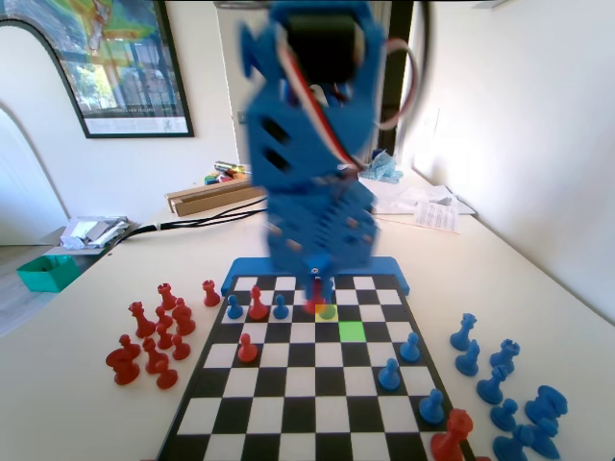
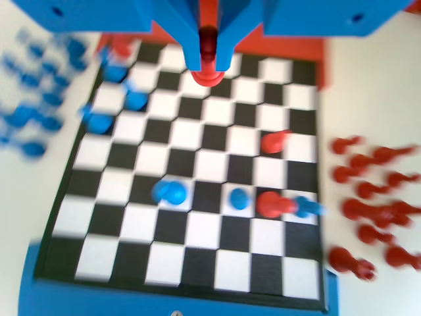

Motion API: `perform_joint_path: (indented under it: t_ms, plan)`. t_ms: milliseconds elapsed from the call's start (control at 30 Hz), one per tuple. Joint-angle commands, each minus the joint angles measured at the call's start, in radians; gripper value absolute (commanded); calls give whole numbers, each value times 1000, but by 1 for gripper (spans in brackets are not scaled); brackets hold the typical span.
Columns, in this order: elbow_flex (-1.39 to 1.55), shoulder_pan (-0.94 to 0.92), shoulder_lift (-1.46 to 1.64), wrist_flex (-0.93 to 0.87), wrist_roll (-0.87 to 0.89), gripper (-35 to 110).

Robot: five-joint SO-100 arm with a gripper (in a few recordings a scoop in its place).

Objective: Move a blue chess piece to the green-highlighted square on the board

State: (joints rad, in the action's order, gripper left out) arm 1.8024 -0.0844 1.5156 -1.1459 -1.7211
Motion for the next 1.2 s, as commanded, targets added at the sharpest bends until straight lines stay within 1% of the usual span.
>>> perform_joint_path:
  t_ms: [0,200,333,600,733,1000,1167]
  plan:
    - [-133,-152,64,-66,37,1]
    - [-255,-333,-58,-101,38,1]
    - [-405,-413,-199,-138,57,1]
    - [-781,-514,-499,-262,81,1]
    - [-920,-541,-604,-313,84,1]
    - [-1058,-569,-776,-264,100,1]
    - [-1008,-554,-804,-206,95,1]
